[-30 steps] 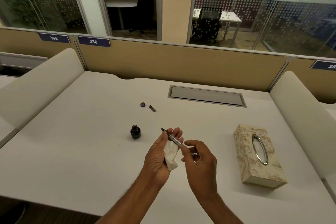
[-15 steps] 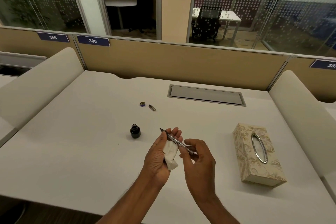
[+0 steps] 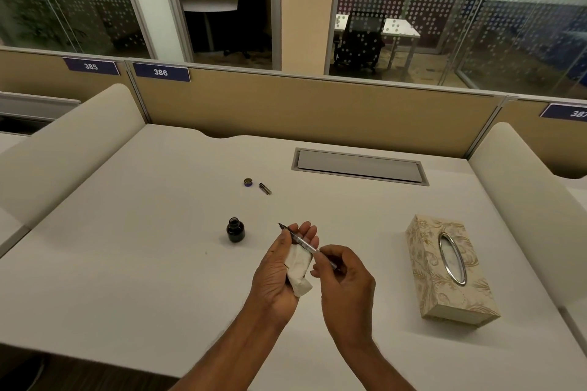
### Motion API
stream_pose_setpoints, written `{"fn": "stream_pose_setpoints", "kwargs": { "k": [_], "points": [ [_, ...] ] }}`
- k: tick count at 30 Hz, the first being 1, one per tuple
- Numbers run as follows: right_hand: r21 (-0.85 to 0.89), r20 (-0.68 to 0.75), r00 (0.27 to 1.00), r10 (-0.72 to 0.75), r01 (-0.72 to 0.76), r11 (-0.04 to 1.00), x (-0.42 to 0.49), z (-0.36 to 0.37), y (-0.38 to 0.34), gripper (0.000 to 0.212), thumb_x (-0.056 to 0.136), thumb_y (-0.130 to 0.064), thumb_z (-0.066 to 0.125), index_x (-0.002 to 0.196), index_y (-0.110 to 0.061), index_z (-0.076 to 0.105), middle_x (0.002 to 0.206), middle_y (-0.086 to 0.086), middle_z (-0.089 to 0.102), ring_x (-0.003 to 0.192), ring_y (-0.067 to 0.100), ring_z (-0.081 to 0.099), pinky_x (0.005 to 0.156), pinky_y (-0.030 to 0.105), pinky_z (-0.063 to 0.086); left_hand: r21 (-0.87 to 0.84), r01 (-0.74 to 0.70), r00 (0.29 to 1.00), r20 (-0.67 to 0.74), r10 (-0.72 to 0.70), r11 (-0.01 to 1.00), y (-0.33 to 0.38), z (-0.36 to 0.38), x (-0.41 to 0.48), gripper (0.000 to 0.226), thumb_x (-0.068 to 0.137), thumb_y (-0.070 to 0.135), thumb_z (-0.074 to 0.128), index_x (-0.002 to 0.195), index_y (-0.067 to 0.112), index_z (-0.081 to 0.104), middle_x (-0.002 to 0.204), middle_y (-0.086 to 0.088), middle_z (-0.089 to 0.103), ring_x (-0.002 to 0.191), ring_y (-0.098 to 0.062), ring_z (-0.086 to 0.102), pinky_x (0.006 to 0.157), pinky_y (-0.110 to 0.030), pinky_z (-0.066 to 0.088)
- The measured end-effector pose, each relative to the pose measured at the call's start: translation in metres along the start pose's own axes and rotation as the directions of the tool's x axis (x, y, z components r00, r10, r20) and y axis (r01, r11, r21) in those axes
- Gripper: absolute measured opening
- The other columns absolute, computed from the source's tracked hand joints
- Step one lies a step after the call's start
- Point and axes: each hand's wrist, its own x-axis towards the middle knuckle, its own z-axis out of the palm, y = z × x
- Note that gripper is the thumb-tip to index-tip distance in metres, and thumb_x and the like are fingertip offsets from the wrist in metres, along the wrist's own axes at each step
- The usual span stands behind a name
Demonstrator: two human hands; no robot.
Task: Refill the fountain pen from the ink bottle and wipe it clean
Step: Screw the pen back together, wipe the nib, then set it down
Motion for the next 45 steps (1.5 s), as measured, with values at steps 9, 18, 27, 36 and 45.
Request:
{"fn": "stream_pose_setpoints", "kwargs": {
  "k": [9, 18, 27, 36, 45],
  "points": [
    [-0.030, -0.021, 1.000, -0.019, 0.018, 0.999, -0.0019, 0.0010, 0.0007, 0.024, 0.092, -0.011, 0.070, 0.089, -0.034, 0.065, 0.087, -0.009, 0.072, 0.079, 0.008, 0.071, 0.069, 0.012, 0.055, -0.011, -0.007, 1.000, 0.007, 0.007, 1.000, 0.0009, 0.0004, 0.0013, 0.028, 0.102, 0.018, 0.051, 0.121, 0.004, 0.065, 0.126, -0.018, 0.072, 0.104, -0.028, 0.076, 0.088, -0.038, 0.062],
    [-0.013, -0.017, 0.999, -0.039, 0.038, 0.999, -0.0014, 0.0020, 0.0004, 0.020, 0.090, -0.007, 0.073, 0.092, -0.026, 0.068, 0.089, -0.012, 0.071, 0.085, 0.012, 0.070, 0.074, 0.015, 0.056, -0.008, -0.013, 1.000, 0.007, 0.013, 1.000, 0.0000, 0.0011, 0.0016, 0.030, 0.103, 0.017, 0.051, 0.126, 0.002, 0.063, 0.128, -0.018, 0.070, 0.107, -0.028, 0.074, 0.086, -0.037, 0.063],
    [-0.050, -0.007, 0.999, -0.049, 0.049, 0.998, -0.0008, 0.0006, 0.0018, 0.017, 0.090, -0.011, 0.073, 0.096, -0.027, 0.068, 0.093, -0.014, 0.071, 0.087, 0.010, 0.070, 0.075, 0.014, 0.057, -0.011, -0.010, 1.000, 0.017, 0.010, 1.000, 0.0014, 0.0028, -0.0010, 0.028, 0.103, 0.017, 0.051, 0.122, 0.003, 0.065, 0.126, -0.018, 0.072, 0.105, -0.028, 0.075, 0.083, -0.036, 0.064],
    [-0.042, 0.018, 0.998, -0.054, 0.054, 0.998, -0.0014, 0.0013, 0.0022, 0.016, 0.091, -0.010, 0.072, 0.097, -0.024, 0.069, 0.092, -0.012, 0.071, 0.084, 0.013, 0.072, 0.073, 0.022, 0.059, -0.002, -0.011, 1.000, 0.006, 0.011, 1.000, 0.0017, 0.0017, -0.0012, 0.030, 0.100, 0.018, 0.053, 0.124, 0.003, 0.064, 0.128, -0.018, 0.070, 0.106, -0.028, 0.075, 0.085, -0.036, 0.063],
    [0.022, 0.003, 1.000, -0.023, 0.023, 0.999, -0.0013, 0.0031, -0.0042, 0.026, 0.088, -0.005, 0.074, 0.095, -0.029, 0.069, 0.092, -0.014, 0.072, 0.092, 0.008, 0.069, 0.079, 0.011, 0.054, -0.018, -0.009, 1.000, 0.013, 0.010, 1.000, 0.0047, 0.0030, -0.0008, 0.042, 0.092, 0.019, 0.059, 0.131, 0.002, 0.060, 0.131, -0.018, 0.069, 0.107, -0.027, 0.074, 0.085, -0.036, 0.063]
  ]
}}
